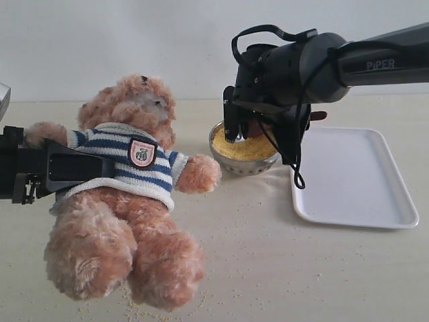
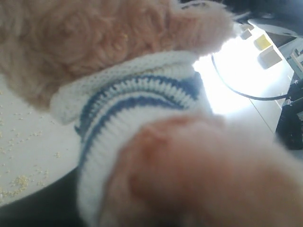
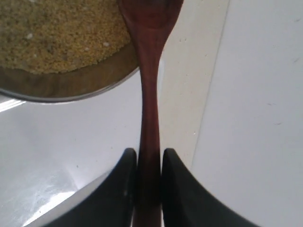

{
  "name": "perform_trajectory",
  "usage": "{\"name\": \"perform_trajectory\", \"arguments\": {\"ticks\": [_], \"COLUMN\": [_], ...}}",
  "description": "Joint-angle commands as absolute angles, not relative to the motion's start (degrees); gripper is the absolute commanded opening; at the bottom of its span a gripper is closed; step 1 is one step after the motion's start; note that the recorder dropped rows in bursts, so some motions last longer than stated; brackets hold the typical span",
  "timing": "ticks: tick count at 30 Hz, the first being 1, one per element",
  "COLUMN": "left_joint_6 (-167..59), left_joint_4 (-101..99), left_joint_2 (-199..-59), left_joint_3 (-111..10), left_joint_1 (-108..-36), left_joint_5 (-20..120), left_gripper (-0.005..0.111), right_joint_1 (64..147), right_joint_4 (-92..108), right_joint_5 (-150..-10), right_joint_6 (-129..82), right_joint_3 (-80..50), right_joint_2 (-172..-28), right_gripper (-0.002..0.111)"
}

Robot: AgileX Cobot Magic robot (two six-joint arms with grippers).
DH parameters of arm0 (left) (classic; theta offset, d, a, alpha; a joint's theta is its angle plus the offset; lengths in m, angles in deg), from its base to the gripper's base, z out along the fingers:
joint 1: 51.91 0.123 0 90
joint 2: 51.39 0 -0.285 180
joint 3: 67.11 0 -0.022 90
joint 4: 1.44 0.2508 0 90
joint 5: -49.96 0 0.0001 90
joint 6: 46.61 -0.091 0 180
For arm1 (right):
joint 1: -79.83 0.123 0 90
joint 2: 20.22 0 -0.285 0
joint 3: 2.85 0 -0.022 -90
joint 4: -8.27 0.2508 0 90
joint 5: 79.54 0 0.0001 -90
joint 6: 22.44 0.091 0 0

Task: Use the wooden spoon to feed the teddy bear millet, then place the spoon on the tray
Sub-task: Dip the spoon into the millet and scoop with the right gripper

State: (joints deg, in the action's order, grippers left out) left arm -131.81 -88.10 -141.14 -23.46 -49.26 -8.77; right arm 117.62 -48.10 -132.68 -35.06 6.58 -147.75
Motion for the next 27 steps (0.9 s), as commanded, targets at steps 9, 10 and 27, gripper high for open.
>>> {"name": "perform_trajectory", "arguments": {"ticks": [9,10,27], "left_joint_6": [-132.58,-132.58,-132.75], "left_joint_4": [-90.73,-90.73,-90.98], "left_joint_2": [-140.65,-140.65,-140.65], "left_joint_3": [-23.26,-23.26,-23.26], "left_joint_1": [-49.12,-49.12,-49.12], "left_joint_5": [-10.27,-10.27,-10.05], "left_gripper": [0.005,0.005,0.005], "right_joint_1": [117.70,117.70,117.70], "right_joint_4": [-44.00,-43.26,-30.62], "right_joint_5": [-132.47,-132.22,-127.46], "right_joint_6": [-30.90,-30.58,-22.44], "right_joint_3": [6.88,6.88,6.88], "right_joint_2": [-148.51,-148.51,-144.49], "right_gripper": [0.000,0.000,0.000]}}
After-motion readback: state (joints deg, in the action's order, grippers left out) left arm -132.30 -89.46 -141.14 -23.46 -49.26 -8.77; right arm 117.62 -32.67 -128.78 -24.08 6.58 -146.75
